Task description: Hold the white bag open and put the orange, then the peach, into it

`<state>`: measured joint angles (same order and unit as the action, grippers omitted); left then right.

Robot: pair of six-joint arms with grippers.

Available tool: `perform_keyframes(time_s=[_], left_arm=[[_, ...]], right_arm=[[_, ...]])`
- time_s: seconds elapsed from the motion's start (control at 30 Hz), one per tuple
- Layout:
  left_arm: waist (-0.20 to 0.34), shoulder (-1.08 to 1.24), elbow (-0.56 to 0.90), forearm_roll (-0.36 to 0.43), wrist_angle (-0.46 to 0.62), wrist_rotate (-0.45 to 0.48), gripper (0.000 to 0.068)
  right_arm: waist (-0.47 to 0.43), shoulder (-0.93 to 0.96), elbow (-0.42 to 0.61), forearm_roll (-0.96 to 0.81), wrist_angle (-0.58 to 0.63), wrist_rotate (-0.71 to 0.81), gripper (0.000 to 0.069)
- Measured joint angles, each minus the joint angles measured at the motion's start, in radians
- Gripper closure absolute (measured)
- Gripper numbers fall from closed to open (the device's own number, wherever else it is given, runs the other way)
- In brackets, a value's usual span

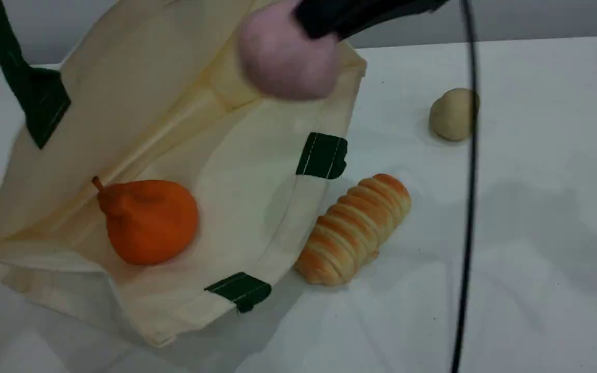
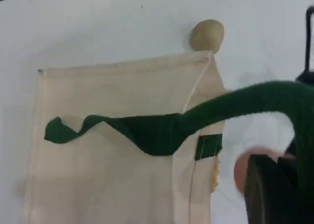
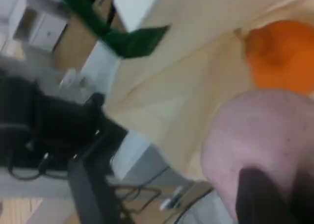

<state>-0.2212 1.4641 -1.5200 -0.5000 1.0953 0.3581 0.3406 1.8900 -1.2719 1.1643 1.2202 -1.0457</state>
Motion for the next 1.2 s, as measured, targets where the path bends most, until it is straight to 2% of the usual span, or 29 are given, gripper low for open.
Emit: perform_keyframes(time_s=[0.1, 0.33, 0.47, 0.63, 0.83, 0.9, 1.0, 1.2], left_arm=[[0.0, 0.0, 0.0, -0.003, 0.0, -0.001, 0.0635], [0.0, 0.0, 0.0, -0.04, 0.006, 0.007, 0.0635], [0.0, 0.0, 0.0, -0.04, 0.01, 0.007, 0.0635], [0.0, 0.0, 0.0, -0.046, 0.011, 0.008, 0.0635], [0.0, 0.0, 0.0, -0.049, 0.011, 0.008, 0.0635], [0.0, 0.0, 0.0, -0.049, 0.011, 0.008, 0.0635], [0.0, 0.0, 0.0, -0.055, 0.012, 0.008, 0.0635], [0.0, 0.0, 0.0, -0.056, 0.012, 0.008, 0.0635]], right_arm=[[0.078, 0.008, 0.0, -0.005, -0.028, -0.001, 0.0619], [0.217, 0.035, 0.0, 0.013, -0.318, -0.006, 0.0619], [0.249, 0.057, 0.0, 0.077, -0.512, -0.011, 0.0619], [0.296, 0.114, 0.0, 0.19, -0.723, -0.108, 0.0619], [0.302, 0.157, -0.001, 0.309, -0.823, -0.247, 0.0612], [0.302, 0.159, -0.001, 0.35, -0.811, -0.259, 0.0579], [0.302, 0.159, -0.001, 0.404, -0.791, -0.289, 0.049], [0.302, 0.159, -0.002, 0.459, -0.753, -0.37, 0.023]])
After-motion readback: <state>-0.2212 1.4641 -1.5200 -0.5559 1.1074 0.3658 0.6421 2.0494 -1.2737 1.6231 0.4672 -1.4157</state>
